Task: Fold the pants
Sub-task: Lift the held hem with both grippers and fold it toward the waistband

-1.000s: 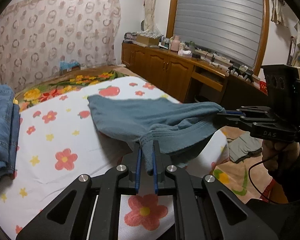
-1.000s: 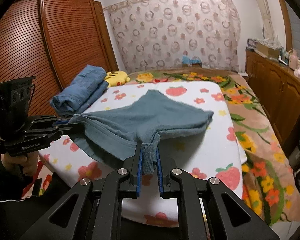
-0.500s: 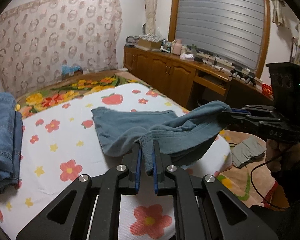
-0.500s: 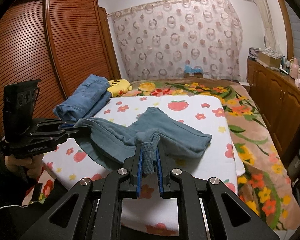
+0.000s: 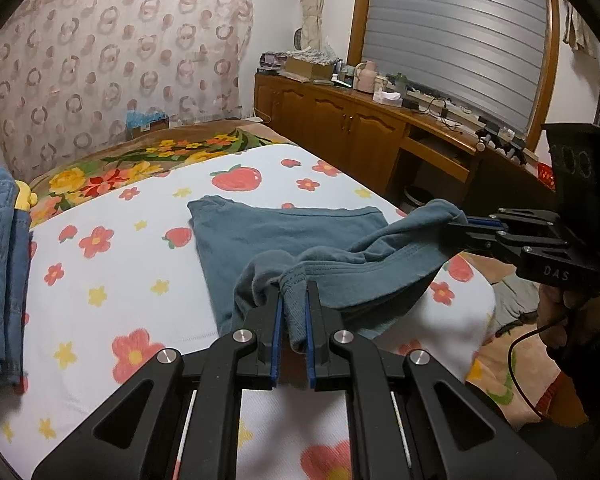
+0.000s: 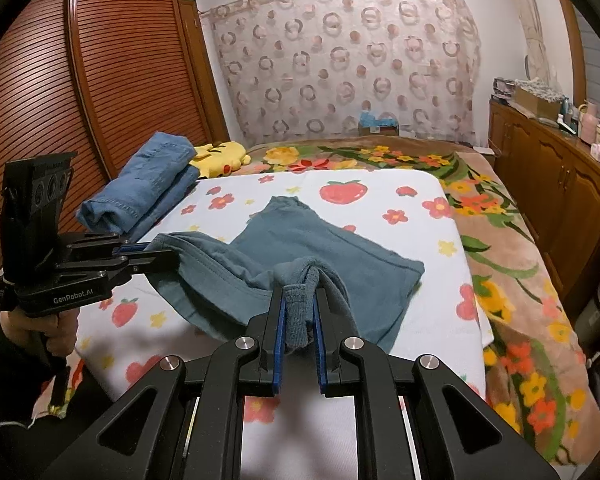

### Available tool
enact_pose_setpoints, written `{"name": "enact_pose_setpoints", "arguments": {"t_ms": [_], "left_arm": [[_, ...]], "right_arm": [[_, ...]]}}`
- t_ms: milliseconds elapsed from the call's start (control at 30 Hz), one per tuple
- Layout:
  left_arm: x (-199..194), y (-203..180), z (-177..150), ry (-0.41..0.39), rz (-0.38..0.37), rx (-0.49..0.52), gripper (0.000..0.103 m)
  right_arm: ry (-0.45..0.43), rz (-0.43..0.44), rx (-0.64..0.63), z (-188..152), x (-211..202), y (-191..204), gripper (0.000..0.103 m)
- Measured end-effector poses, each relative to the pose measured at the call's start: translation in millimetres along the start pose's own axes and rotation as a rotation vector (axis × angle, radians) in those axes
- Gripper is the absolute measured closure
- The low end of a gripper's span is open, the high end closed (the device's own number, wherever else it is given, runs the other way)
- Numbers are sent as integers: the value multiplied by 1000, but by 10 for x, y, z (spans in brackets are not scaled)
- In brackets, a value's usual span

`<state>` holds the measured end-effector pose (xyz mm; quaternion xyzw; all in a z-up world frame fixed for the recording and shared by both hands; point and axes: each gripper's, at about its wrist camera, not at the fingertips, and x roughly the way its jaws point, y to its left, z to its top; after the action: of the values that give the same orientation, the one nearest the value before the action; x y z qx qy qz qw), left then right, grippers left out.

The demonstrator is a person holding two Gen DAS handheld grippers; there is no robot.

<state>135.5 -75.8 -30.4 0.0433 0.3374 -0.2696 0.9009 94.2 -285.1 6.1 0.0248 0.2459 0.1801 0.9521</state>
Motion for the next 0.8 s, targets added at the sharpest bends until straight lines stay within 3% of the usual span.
{"name": "enact_pose_setpoints", "arguments": {"t_ms": [800], "left_arm": [[683,406,429,70,-8,2,93]], "right_arm": [[53,-9,65,211,596,-348,90]]}}
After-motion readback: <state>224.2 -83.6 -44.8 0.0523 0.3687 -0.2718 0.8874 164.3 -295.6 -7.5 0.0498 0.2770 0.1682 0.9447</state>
